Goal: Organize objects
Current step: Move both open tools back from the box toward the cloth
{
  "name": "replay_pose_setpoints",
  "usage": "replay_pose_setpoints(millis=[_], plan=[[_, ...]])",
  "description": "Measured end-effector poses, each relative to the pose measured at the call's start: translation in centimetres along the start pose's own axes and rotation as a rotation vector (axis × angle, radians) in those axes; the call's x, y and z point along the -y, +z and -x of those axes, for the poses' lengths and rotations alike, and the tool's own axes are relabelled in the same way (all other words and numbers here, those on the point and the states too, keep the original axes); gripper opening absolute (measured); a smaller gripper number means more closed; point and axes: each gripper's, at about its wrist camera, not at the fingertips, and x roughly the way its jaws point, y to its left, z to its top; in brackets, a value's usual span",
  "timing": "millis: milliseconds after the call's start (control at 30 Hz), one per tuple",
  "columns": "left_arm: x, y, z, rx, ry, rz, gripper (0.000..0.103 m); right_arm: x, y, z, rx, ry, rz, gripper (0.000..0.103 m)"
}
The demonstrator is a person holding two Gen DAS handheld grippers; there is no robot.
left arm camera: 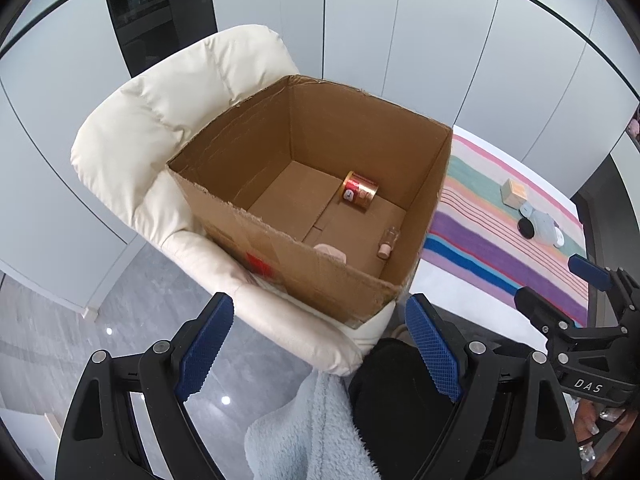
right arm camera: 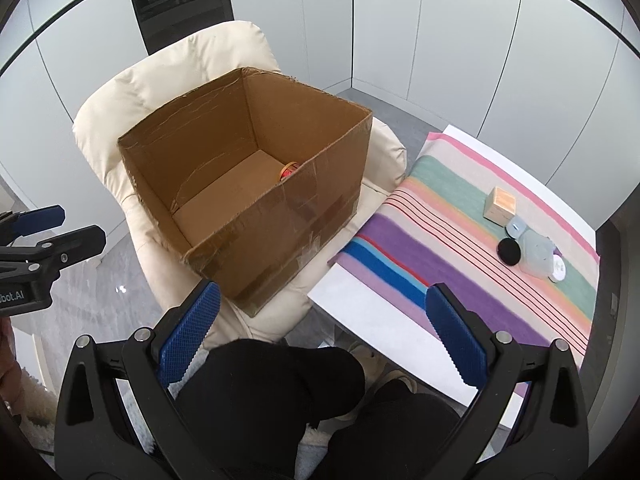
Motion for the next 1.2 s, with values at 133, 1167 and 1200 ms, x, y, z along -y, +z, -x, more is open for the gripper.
replay_pose_setpoints(millis=[133, 1167, 1200], plan=[[0.4, -0.3, 0.4, 0.022, -0.004, -0.009, 0.089, 0.2, -0.4, 0.6, 0.001, -0.008, -0.004, 0.103], [13.0, 2.0, -0.8, 0.056, -0.179, -0.266, 0.089, 12.0, -4.5, 5.3, 0.027, -0.191, -0.242, 0.103], [13.6, 2.0, -0.9, 0.054, -0.185, -0.276, 0.089, 12.4, -4.8, 5.5, 0.027, -0.198, -0.252, 0.103]])
